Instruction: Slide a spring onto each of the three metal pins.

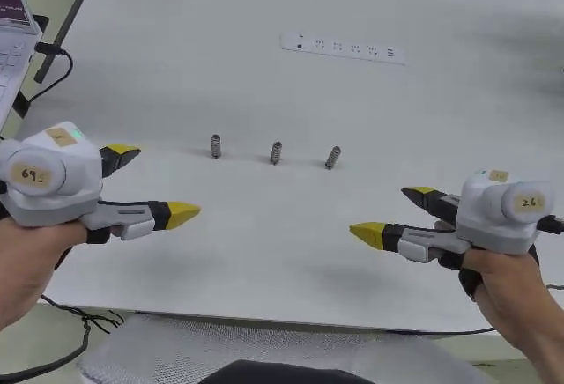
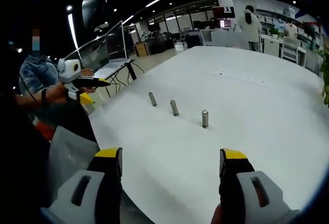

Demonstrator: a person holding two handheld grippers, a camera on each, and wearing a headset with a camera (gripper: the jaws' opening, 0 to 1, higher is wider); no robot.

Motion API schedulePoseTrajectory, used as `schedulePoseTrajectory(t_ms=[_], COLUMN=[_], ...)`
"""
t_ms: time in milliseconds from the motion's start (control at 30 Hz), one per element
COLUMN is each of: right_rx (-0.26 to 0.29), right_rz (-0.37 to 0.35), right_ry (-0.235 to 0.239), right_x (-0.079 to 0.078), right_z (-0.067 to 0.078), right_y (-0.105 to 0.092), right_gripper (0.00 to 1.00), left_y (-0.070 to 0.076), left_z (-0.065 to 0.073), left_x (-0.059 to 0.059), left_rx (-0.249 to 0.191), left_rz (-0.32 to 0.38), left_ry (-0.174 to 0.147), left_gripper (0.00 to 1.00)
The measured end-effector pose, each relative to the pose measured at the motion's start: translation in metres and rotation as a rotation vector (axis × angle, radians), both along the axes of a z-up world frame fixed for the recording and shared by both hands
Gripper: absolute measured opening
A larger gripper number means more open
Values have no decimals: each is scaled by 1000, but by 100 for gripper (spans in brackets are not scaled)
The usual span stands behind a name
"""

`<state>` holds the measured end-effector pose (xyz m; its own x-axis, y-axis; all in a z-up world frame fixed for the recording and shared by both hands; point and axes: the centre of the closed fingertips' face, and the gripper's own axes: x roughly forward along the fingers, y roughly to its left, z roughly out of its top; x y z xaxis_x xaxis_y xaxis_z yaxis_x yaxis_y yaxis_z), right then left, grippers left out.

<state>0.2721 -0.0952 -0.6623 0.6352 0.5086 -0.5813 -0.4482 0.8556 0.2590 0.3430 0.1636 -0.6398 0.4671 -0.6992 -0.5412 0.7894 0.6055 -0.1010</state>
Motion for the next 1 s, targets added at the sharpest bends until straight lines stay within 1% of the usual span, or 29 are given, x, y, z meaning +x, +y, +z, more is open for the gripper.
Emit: schedulePoseTrajectory(t_ms=[267, 567, 667, 1000], right_rx=[2, 0, 3, 1], right_rz=[-10, -8, -14, -16], right_ry=[8, 10, 2, 1], right_x=[-8, -9, -8, -9], right_z=[-4, -6, -4, -4], right_y=[4, 6, 5, 2], right_gripper=[79, 81, 81, 81], left_y=[1, 4, 4, 2], left_z=[-1, -1, 0, 0], left_x=[-4, -6, -7, -7], left_rx=[-8, -9, -9, -10], left_rz=[5, 7, 7, 1], left_ry=[3, 3, 2, 3], left_gripper=[73, 73, 73, 74])
